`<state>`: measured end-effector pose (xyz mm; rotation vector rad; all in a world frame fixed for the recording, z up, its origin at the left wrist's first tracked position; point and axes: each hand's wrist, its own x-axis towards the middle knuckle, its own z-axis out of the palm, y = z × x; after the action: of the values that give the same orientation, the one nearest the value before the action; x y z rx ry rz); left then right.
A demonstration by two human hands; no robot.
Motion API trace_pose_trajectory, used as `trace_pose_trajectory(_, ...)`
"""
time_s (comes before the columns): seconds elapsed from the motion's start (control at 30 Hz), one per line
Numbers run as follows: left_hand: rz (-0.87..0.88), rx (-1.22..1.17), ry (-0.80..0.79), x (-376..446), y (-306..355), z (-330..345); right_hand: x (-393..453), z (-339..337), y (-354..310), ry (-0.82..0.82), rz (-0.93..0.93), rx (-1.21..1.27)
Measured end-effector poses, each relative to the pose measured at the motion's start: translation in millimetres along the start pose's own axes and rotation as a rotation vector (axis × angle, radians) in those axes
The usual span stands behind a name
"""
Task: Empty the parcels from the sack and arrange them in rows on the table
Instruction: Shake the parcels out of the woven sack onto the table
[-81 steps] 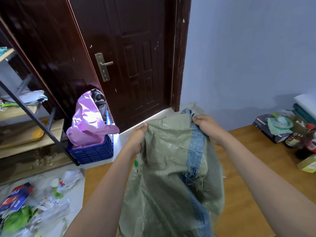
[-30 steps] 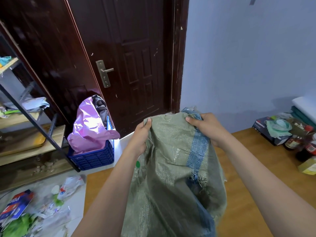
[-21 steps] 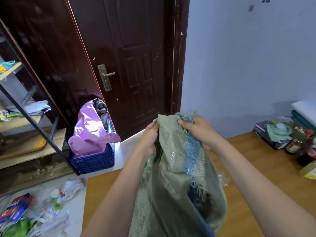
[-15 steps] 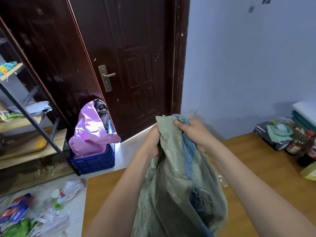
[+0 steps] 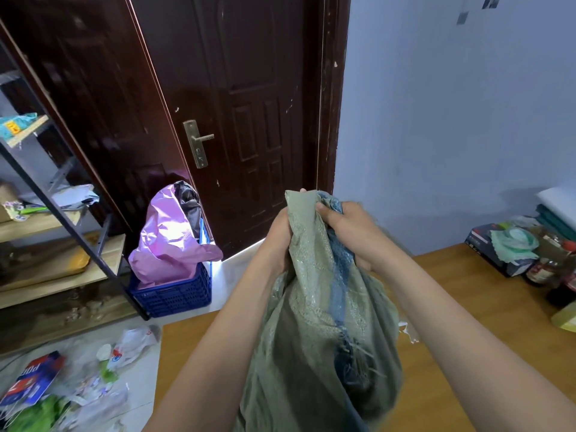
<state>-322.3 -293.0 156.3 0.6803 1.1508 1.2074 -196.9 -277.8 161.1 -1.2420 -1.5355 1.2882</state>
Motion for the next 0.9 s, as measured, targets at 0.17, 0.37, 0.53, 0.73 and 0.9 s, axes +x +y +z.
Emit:
trace_pose_trajectory(0.17, 0.034, 0.048, 0.001, -6, 11, -5, -7, -6, -14, 0.002, -0.036, -0.077)
trace_pose_trajectory(0.37, 0.019, 0.077, -0.007, -21, 15, 8, -13, 1, -22, 0.023, -0.056, -0.051)
trace_pose_trajectory(0.53, 0.033, 0.07, 0.003, -21, 29, 12, -18, -1, -40, 0.056, -0.134, -0.143)
trace_pose_trajectory(0.73, 0.125, 0.038, -0.104, -14, 30, 2, -19, -9, -52, 0.099, -0.163, -0.13)
trace_pose_trajectory(0.9, 0.135, -0.094, -0.27, -14, 11, -11, -19, -11, -42, 0.2, -0.118, -0.113)
